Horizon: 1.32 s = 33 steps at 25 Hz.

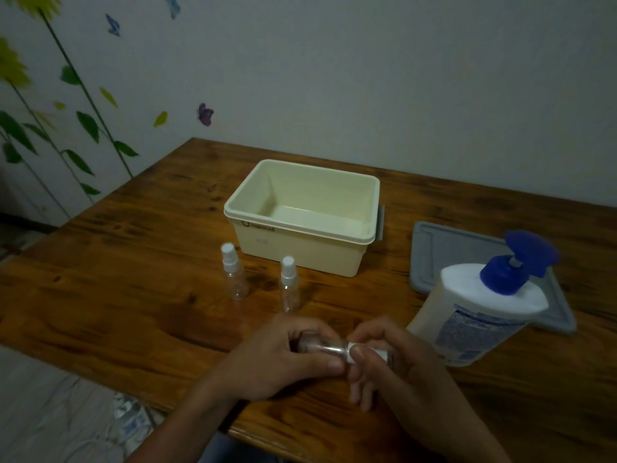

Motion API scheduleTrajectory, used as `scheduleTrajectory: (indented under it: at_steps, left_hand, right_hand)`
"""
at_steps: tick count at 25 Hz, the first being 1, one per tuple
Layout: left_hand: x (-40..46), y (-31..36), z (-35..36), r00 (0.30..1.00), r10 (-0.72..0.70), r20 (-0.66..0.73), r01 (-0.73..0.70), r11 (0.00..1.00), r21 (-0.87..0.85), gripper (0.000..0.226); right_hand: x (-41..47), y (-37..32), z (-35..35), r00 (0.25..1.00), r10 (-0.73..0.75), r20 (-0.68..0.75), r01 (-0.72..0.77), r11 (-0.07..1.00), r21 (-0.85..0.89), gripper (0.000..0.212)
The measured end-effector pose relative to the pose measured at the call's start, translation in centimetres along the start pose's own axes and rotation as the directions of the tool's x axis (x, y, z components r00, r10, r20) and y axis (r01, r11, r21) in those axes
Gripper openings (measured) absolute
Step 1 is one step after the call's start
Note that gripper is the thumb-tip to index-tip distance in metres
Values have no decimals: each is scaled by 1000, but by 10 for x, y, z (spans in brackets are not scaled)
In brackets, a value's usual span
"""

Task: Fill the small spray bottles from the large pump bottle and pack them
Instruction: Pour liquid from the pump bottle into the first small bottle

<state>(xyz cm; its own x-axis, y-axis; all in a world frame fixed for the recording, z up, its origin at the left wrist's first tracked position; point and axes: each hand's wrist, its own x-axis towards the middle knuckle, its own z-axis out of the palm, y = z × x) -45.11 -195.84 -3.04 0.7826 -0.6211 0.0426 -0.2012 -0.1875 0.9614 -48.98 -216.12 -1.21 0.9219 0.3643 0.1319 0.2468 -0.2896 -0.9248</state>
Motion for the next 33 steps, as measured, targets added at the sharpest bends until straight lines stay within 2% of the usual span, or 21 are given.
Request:
scheduleTrajectory:
  at_steps: [1,5,8,12,14,15,17,20,24,27,29,30,33]
  left_hand:
    - [0,-1,0,1000,-10,7,10,1000,-27,3]
    - [2,-1,0,999,-8,-47,6,999,-42,31]
    - [2,-5,3,995,-13,-94,12,1000,-16,26]
    - [3,-10,5,995,-20,-93,24,999,42,25]
    - [4,-11,4,996,-22,-91,25,999,36,30]
    - [4,-11,3,995,-25,-92,27,999,25,33]
    - [4,-10,3,996,-17,-92,19,1000,12,41]
    - [3,-9,3,997,14,-73,-13,1000,10,44]
    - [1,-9,0,998,-5,-69,2,999,-51,44]
    - [-2,-6,-4,999,-16,-48,10,992,-125,51]
    - [-3,-6,-6,999,-42,-26,37,985,-169,56]
    - [-3,-6,-6,999,-47,-18,43,984,-171,58]
    - [-1,-7,-2,1000,-5,7,6,992,-123,62]
  right_hand:
    - [0,1,1,1000,-7,6,7,1000,2,13]
    - [1,5,0,996,-84,13,85,989,-119,12]
    - [2,1,2,1000,18,12,-17,998,-55,20]
    - [7,6,3,984,96,-150,-103,994,-39,19]
    - [5,4,-1,992,73,-101,-67,996,67,7]
    - [3,3,-2,996,35,-77,-29,996,79,13]
    - [2,1,-3,998,51,-35,-49,997,56,24]
    - [6,1,2,994,98,-53,-98,995,3,16]
    - [3,4,5,997,-5,-82,5,1000,-5,14]
    - [2,7,11,965,-236,-116,222,967,-124,25]
    - [2,11,13,943,-316,-107,293,938,-187,29]
    - [2,11,15,954,-283,-100,263,949,-176,28]
    - [4,7,16,997,-11,-82,7,999,-48,28]
